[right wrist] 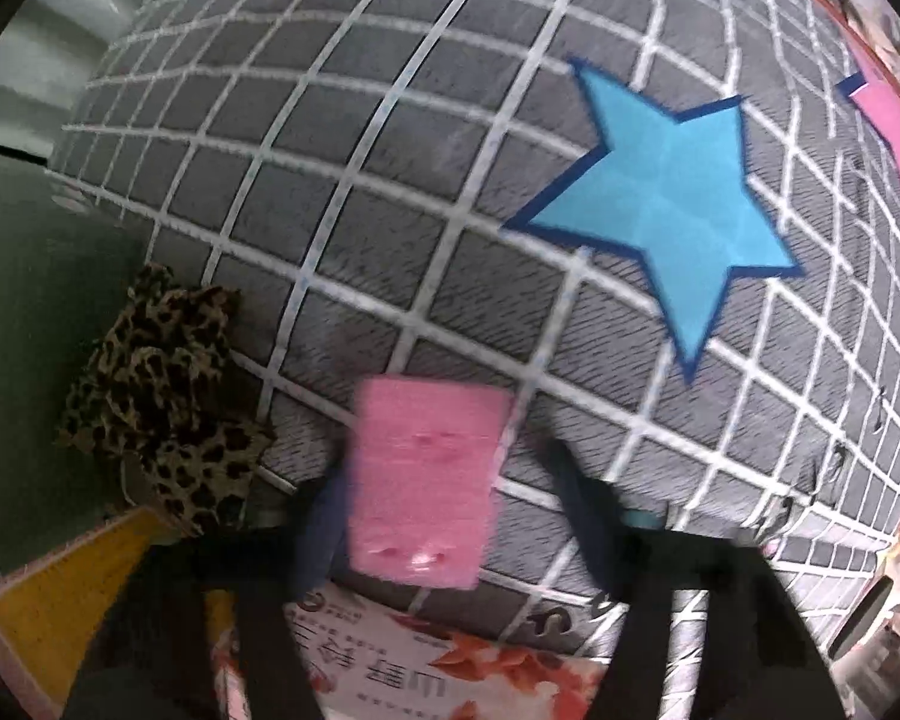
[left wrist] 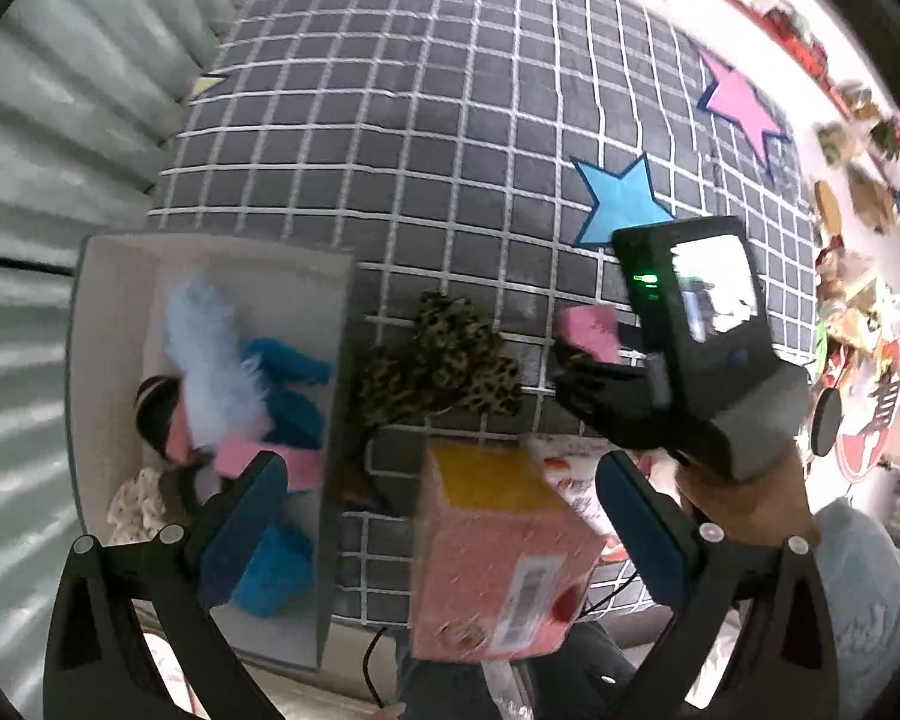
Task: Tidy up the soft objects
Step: 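Grasp the small pink sponge with right tool while left tool moves toward leopard scrunchie, then grasp the leopard-print scrunchie with left tool while right tool holds the pink sponge, then carry the leopard scrunchie and pink sponge with both tools over the white box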
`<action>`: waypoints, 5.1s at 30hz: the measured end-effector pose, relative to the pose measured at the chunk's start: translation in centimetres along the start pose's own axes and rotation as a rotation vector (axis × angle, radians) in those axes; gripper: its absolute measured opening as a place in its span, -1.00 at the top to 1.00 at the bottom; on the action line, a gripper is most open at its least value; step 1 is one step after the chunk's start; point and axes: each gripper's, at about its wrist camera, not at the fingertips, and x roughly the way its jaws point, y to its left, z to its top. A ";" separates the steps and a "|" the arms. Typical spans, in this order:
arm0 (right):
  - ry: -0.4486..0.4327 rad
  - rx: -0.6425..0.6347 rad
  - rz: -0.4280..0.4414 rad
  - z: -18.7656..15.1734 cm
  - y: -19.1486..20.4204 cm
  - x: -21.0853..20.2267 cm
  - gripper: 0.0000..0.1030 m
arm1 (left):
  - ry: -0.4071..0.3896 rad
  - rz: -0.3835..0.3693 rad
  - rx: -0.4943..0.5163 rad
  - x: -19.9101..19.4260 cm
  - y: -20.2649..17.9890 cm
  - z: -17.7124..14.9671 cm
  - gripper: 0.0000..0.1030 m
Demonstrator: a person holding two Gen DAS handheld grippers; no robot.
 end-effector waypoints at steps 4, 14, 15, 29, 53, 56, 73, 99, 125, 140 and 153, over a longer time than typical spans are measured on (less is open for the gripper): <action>-0.015 0.106 0.072 -0.9 -4.1 -1.2 0.12 | 0.083 0.020 0.038 1.9 -2.4 2.4 -0.99; -0.113 0.281 0.228 -4.8 -12.3 -6.4 0.11 | 0.353 0.145 0.024 10.6 -5.6 6.7 -0.99; -0.121 0.292 0.244 -5.3 -12.7 -6.8 0.11 | 0.372 0.162 0.018 11.4 -5.5 6.9 -0.99; -0.159 0.398 0.353 -7.0 -14.2 -8.7 0.11 | 0.524 0.281 -0.026 18.9 -6.6 7.3 -0.99; -0.220 0.459 0.360 -10.1 -15.0 -11.4 0.11 | 0.203 0.172 0.233 12.0 -12.8 4.9 0.71; -0.221 0.461 0.331 -10.8 -15.1 -11.7 0.11 | 0.100 0.166 0.304 9.1 -14.7 3.6 0.71; -0.213 0.491 0.221 -15.5 -13.7 -14.1 0.11 | -0.104 0.045 0.465 1.1 -16.3 -5.1 0.71; -0.256 0.257 0.174 -13.2 -1.7 -19.5 0.11 | -0.292 -0.025 0.341 -6.2 -7.7 -9.9 0.70; -0.239 -0.108 0.136 -8.0 13.3 -21.2 0.11 | -0.378 -0.019 0.000 -8.3 6.6 -12.4 0.71; -0.194 -0.298 0.134 -6.4 21.9 -19.4 0.11 | -0.335 0.034 -0.180 -6.0 14.1 -15.3 0.71; -0.165 -0.352 0.123 -4.1 24.9 -17.9 0.11 | -0.267 0.044 -0.241 -2.8 16.0 -15.7 0.71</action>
